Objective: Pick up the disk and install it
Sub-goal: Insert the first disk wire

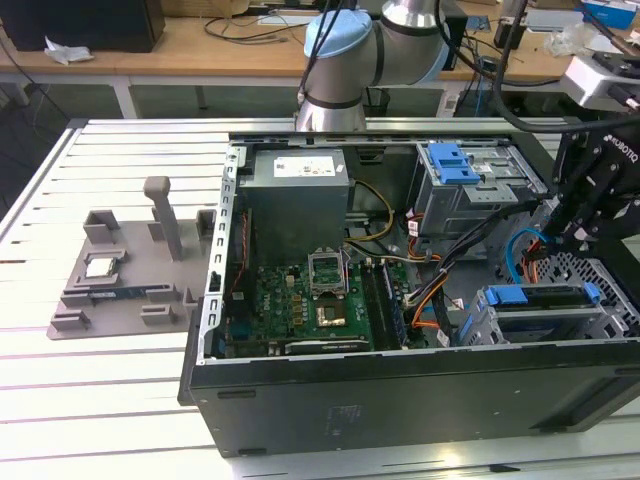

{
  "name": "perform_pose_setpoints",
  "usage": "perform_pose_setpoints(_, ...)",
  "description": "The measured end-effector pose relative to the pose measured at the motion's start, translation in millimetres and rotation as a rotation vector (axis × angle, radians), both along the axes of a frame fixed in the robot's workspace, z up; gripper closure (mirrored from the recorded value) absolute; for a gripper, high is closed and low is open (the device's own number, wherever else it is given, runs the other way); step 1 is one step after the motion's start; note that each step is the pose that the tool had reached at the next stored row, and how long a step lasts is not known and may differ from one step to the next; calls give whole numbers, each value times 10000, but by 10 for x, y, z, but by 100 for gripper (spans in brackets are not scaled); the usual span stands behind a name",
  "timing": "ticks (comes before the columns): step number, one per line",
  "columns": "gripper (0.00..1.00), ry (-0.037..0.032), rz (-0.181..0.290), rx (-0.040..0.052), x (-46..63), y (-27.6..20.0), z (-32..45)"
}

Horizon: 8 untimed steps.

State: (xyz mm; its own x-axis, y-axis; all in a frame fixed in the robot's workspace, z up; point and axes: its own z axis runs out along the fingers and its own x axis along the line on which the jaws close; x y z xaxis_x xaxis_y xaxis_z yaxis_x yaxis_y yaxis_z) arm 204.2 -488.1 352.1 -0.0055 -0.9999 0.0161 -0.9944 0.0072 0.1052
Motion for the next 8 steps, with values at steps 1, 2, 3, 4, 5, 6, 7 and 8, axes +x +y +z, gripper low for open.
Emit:
perform_pose_setpoints(1, 64, 0, -1, -32, 0, 0, -25)
perform_pose_setpoints(2, 64, 0, 2, -51, 1, -8, -30)
perform_pose_setpoints(3, 64, 1, 2, -43, 1, -9, -31)
perform_pose_setpoints(4, 64, 0, 0, -38, 0, -10, -30)
perform_pose_setpoints(5, 65, 0, 0, -33, 0, -10, -30)
perform_pose_setpoints(6, 65, 0, 0, -30, 0, -10, -30)
perform_pose_setpoints(7, 65, 0, 0, -27, 0, -10, -30)
perform_pose_setpoints(8, 72, 1, 0, -23, 0, -10, -30)
